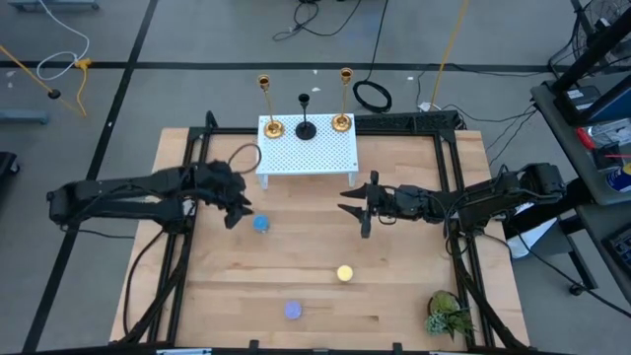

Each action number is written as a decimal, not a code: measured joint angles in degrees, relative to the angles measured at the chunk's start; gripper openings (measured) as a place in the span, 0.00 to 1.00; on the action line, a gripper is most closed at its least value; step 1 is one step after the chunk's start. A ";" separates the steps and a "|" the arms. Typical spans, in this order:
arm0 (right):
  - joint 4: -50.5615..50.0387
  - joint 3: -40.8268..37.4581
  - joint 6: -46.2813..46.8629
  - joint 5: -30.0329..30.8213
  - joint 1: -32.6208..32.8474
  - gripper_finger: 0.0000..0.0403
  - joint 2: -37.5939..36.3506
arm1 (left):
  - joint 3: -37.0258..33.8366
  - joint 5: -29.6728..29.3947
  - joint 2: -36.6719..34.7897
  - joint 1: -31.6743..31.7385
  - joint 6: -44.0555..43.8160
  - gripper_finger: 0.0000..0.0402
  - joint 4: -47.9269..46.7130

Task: Pick & Place candle stick holders
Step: Put the blue scented candle on the shelf aligned with the left golden candle holder

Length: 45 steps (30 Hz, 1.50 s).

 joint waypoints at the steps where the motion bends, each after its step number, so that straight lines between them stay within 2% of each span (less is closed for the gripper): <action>1: 0.25 0.00 0.00 -0.02 0.00 0.37 0.00 | -1.50 -0.02 -0.03 -1.02 -0.02 0.42 1.13; 7: 2.01 0.02 0.00 -0.02 0.00 0.37 -0.02 | -7.56 -5.05 0.14 -6.70 -0.24 0.37 6.55; 12: 2.25 0.02 0.00 -0.02 0.00 0.37 -0.02 | -10.43 -6.07 0.15 -9.67 -3.38 0.36 10.75; 16: 2.27 0.02 0.00 -0.02 0.00 0.37 -0.02 | -10.62 -6.11 0.15 -10.50 -5.47 0.36 10.55; 21: 2.29 0.02 0.00 -0.02 0.00 0.37 -0.02 | -10.62 -5.30 0.17 -10.58 -2.28 0.36 9.14; 25: 2.29 0.02 0.00 -0.02 0.00 0.37 -0.02 | -10.62 -3.67 0.17 -10.67 3.61 0.36 5.15; 28: 2.29 0.02 0.00 -0.02 0.00 0.37 -0.02 | -10.62 -6.34 0.17 -11.33 4.65 0.36 4.23; 32: 2.27 0.02 0.00 -0.02 0.00 0.37 -0.02 | -10.62 -8.61 0.17 -12.24 1.69 0.37 5.70; 35: 2.27 0.02 0.00 -0.03 0.00 0.37 -0.02 | -10.62 -8.55 0.17 -13.25 1.32 0.40 5.80; 39: 2.27 0.02 0.00 -0.04 0.00 0.37 -0.02 | -10.62 -8.74 0.44 -14.79 1.45 0.50 6.12; 45: 2.25 0.02 0.00 -0.04 0.00 0.37 -0.02 | -10.62 -12.37 3.79 -16.79 3.11 0.63 9.07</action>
